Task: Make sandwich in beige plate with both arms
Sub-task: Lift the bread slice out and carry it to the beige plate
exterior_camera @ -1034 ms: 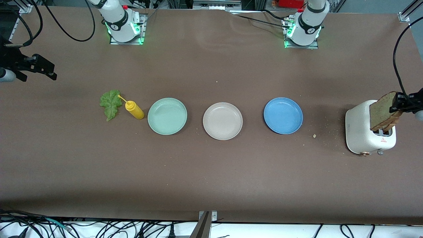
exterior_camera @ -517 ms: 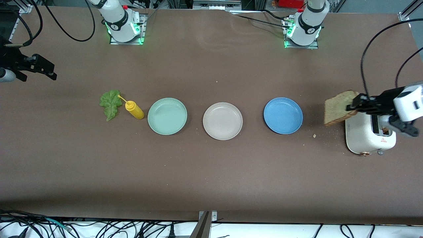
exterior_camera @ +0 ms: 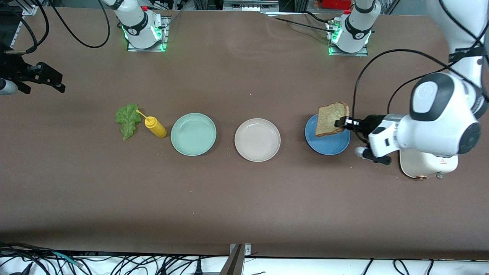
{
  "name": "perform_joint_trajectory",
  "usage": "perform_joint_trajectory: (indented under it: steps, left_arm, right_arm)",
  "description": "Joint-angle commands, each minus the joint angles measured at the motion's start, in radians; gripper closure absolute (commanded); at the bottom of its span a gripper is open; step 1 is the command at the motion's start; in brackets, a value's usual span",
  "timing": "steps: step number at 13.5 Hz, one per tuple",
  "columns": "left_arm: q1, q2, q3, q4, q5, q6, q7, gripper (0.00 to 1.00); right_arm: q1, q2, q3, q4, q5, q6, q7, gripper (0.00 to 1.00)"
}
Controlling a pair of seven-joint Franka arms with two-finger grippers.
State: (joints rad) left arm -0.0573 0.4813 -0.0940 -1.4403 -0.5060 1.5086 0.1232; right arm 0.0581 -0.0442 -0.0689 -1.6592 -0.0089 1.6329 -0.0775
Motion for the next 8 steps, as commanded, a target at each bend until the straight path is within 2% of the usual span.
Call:
perform_joint_trajectory:
  steps: [1,5,8]
  left_arm:
    - [-0.044,0.065,0.013,0.037,-0.159,-0.004,-0.016,1.0]
    - [-0.125,0.109,0.013,0.037,-0.255,0.168,-0.072,1.0]
    - [-0.133,0.141,0.014,0.035,-0.359,0.278,-0.073,1.0]
  right_arm:
    - [0.002,-0.003,-0.003,0.012,0.004,-0.016,0.002,0.0]
    - [0.002,-0.005,-0.003,0.012,0.003,-0.016,0.001,0.0]
    - [0.002,-0.003,-0.003,0.012,0.003,-0.016,0.001,0.0]
